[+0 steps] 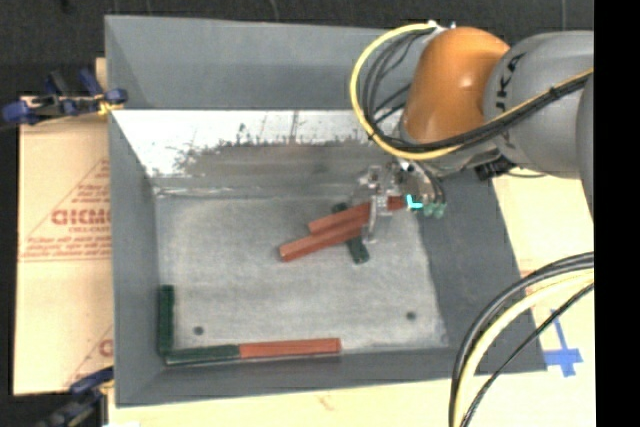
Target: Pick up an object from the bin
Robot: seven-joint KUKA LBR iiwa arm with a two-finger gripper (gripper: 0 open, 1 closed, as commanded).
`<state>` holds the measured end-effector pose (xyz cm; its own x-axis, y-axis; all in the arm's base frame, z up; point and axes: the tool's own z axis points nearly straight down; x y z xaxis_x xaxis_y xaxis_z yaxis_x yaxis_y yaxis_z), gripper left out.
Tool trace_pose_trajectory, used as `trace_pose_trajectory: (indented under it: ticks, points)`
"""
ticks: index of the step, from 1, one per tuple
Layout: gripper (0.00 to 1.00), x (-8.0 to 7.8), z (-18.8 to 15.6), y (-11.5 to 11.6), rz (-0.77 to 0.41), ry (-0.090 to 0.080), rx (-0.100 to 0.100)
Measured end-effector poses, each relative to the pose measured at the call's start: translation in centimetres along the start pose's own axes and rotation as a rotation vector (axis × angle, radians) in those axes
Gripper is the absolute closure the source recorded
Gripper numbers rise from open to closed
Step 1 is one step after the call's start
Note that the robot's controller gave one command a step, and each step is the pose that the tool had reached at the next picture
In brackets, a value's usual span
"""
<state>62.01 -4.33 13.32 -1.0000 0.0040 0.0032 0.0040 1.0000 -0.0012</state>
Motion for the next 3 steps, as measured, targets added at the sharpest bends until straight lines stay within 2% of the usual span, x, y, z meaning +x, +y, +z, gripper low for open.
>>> trace_pose_trajectory:
  ticks: [1, 2, 3]
  points:
    - [0.00, -0.2, -0.4, 0.0, 0.000, -0.007, 0.001]
    - [1.00, -0.7, 3.4, 6.2, 0.111, -0.005, -0.002]
    - [1.00, -0.7, 3.4, 6.2, 0.110, -0.005, -0.002]
